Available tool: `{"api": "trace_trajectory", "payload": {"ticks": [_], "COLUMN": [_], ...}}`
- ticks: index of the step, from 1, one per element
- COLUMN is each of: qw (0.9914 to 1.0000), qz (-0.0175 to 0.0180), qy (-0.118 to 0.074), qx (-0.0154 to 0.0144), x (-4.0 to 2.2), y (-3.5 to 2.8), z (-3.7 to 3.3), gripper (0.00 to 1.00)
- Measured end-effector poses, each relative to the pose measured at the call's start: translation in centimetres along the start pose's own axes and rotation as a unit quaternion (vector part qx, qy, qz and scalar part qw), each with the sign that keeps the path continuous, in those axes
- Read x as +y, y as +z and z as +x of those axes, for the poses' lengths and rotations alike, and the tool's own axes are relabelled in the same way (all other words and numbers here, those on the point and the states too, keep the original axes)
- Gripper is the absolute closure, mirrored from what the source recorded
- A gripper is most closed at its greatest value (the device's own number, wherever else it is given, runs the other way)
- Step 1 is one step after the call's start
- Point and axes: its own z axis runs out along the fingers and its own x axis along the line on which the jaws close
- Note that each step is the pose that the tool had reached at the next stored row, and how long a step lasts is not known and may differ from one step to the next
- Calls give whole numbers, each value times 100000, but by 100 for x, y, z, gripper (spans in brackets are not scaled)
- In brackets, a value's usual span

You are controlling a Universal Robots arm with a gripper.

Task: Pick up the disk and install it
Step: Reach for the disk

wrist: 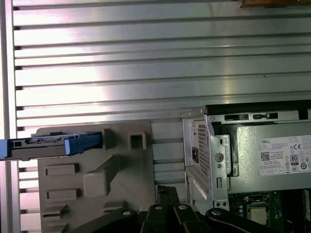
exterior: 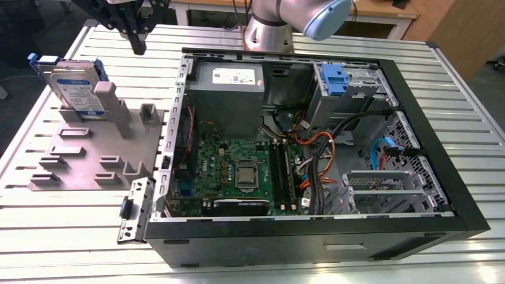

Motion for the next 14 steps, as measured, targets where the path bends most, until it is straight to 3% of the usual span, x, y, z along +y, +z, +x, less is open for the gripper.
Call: {"api": "trace_trajectory", "payload": {"ticks": [7,14], "qw": [100000,100000], "qz": [-3,0], "qy": [4,1], "qx": [-4,0], "x": [-1,-1], "y": [-1,-2], "z": [113,120], "gripper": [89,89]}}
